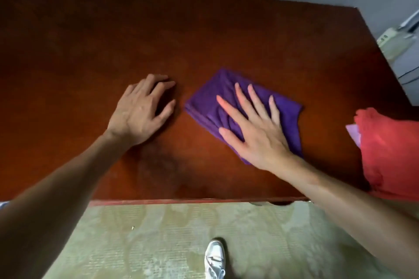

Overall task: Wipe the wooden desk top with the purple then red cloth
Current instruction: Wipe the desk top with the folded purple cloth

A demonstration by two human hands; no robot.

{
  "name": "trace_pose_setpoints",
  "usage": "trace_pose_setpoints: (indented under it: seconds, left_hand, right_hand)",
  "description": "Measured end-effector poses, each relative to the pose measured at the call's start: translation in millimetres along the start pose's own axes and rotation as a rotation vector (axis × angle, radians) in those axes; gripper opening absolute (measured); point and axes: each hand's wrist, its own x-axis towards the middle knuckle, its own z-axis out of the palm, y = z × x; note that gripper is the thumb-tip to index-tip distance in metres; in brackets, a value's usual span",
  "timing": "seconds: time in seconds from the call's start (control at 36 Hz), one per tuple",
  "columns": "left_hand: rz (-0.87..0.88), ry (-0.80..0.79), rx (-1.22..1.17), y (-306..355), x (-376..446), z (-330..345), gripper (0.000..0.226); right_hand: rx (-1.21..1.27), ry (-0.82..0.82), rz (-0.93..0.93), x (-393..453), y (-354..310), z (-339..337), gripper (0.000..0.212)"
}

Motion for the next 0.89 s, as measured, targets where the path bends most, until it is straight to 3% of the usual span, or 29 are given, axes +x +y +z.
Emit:
trace_pose_setpoints:
  seconds: [0.17,0.28,0.39,0.61,0.81,0.89]
  left_hand:
    - [-0.053,0.018,0.018,14.8,-11.3,-4.1,0.052]
    - [-0.096,0.02,-0.023,30.9,-19.0,-2.8,0.051]
    - [-0.03,0.006,-0.062,44.7,-21.7,4.5,0.05]
    - [0.022,0.011,-0.014,66.1,-4.6,13.5,0.05]
    - [0.161,0.024,-0.102,144.0,66.4,53.1,0.045]
    - [0.143,0.023,-0.085,174.4,107.6,72.1,0.046]
  right_hand:
    - [-0.075,-0.084,-0.218,-99.5,2.0,-8.8,0.072]
    - [-0.065,-0.161,-0.383,-96.1,36.6,-19.1,0.073]
    - [-0.045,-0.199,-0.493,-65.6,69.0,-26.8,0.07]
    - [-0.02,-0.141,-0.347,33.6,142.0,-33.0,0.07]
    - [-0.062,-0.105,-0.364,139.1,213.6,-37.0,0.069]
    - [-0.054,-0.105,-0.314,179.3,240.6,-39.9,0.069]
